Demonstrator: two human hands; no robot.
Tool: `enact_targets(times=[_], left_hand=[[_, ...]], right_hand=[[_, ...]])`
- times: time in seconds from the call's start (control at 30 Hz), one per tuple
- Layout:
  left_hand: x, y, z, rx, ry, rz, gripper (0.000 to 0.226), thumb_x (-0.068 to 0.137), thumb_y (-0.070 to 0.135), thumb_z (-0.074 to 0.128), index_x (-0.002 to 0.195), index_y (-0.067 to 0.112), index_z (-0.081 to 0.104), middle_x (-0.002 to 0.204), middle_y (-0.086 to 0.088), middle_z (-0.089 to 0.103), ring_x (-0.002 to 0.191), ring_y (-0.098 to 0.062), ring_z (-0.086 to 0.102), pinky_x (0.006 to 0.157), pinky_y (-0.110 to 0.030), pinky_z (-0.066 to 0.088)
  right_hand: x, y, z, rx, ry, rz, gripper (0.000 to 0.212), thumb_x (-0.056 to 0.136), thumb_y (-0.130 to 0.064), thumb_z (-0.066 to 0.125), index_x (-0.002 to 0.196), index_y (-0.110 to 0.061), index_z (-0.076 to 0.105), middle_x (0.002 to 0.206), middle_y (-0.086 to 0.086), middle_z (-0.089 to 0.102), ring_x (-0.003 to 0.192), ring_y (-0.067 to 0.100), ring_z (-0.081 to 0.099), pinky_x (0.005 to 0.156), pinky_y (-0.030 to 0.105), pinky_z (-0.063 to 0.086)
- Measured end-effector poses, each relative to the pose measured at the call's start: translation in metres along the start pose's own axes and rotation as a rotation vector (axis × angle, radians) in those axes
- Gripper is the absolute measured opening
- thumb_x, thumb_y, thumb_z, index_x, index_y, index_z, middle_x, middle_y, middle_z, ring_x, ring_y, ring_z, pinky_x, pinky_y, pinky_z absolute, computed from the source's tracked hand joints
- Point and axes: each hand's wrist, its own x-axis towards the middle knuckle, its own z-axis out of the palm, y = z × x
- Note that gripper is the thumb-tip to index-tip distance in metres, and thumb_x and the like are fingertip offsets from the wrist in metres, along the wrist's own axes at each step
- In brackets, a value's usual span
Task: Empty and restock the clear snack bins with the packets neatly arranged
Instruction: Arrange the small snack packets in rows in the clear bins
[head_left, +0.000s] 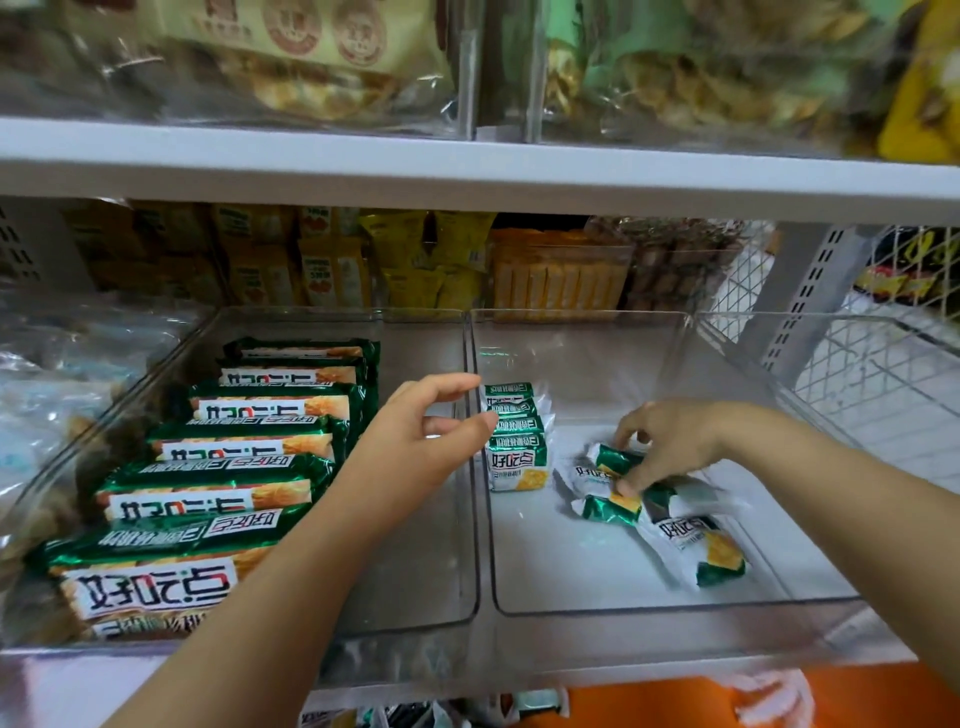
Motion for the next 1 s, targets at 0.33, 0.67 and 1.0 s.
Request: enact_targets(times=[0.33,0.67,1.0], left_hand=[[0.000,0.008,0.001,0.060,0.022,-0.018,0.033,0.087,0.031,0.065,0.115,0.040,0.052,0.112,0.001,0.051,0.093,-0.004,0.055,0.056,-0.003,0.042],[-0.006,0.047,0.023,0.265,-0.008,0.125,0.045,0.082,0.046,0.066,0.125,0.045,0.051,0.111,0.014,0.066,0.105,-0.007,0.061,0.094,-0.040,0.050],[0.001,0.036,0.015,-0.091,0.156,0.076,0.034,0.086,0.012,0.067,0.111,0.026,0.047,0.072,0.010,0.060,0.055,0.010,0.056,0.050,-0.005,0.042]], right_hand=[[-0.009,0.010,0.010,0.374,0.328,0.011,0.015,0.086,-0.017,0.064,0.099,-0.013,0.059,0.103,0.012,0.067,0.081,0.022,0.057,0.063,0.028,0.041],[-0.078,-0.036,0.003,1.442,0.149,-0.454,0.034,0.073,-0.016,0.061,0.106,-0.007,0.065,0.089,0.006,0.071,0.077,0.016,0.061,0.078,0.030,0.053],[-0.013,-0.005,0.031,0.220,0.039,-0.146,0.052,0.090,-0.031,0.063,0.136,-0.012,0.049,0.134,0.002,0.055,0.112,0.020,0.059,0.095,0.028,0.044]])
